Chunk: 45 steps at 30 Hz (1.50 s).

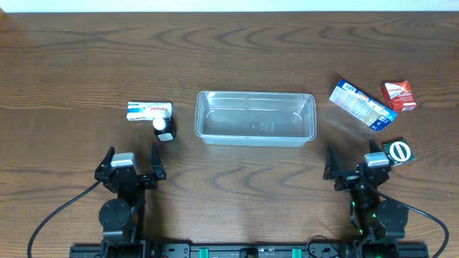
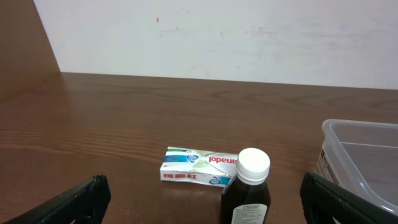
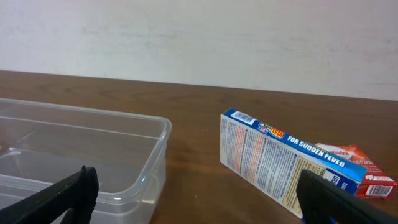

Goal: Pack container

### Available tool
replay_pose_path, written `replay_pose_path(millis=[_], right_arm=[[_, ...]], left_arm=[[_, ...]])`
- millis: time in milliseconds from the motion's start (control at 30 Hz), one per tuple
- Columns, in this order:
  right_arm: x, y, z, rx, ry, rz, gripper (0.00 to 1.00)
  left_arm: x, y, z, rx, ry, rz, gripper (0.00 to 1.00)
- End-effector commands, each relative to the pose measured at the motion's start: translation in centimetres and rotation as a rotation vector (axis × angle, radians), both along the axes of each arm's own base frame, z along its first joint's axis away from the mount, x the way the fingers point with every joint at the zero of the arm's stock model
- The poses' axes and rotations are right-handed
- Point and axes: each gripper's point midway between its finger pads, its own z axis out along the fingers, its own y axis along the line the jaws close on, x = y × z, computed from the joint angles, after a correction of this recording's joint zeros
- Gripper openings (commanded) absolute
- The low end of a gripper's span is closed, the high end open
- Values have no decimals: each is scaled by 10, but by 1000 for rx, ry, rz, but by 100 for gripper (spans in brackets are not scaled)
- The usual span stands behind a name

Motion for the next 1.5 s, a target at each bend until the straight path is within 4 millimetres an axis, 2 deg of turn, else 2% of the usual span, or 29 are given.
replay_pose_path(millis=[0,533,733,833,933,1067,1233,1333,1467], right_arm=[[0,2,0,-4,-2,6,99],[0,1,0,-6,-2,4,99],[0,-5,0,-18,-5,-30,99],[1,-9,7,-18,-33,-57,99],[1,-10,24,-21,-103,-63,99],[-4,-19,66,-29,-243,-112,99],[-6,-34,108,-13,-242,-179,99],[5,-38,129,-16,-175,-187,99],[40,-38,157,2,-43,-156,99]], left_arm=[[0,0,-18,-2,45,2,98],[0,0,-18,-2,45,2,98],[0,0,-18,-2,45,2,98],[0,0,-18,-2,45,2,98],[0,0,-18,-2,45,2,98],[0,0,-18,-2,45,2,98],[0,0,-18,-2,45,2,98],[0,0,-18,-2,45,2,98],[0,0,-18,-2,45,2,98]])
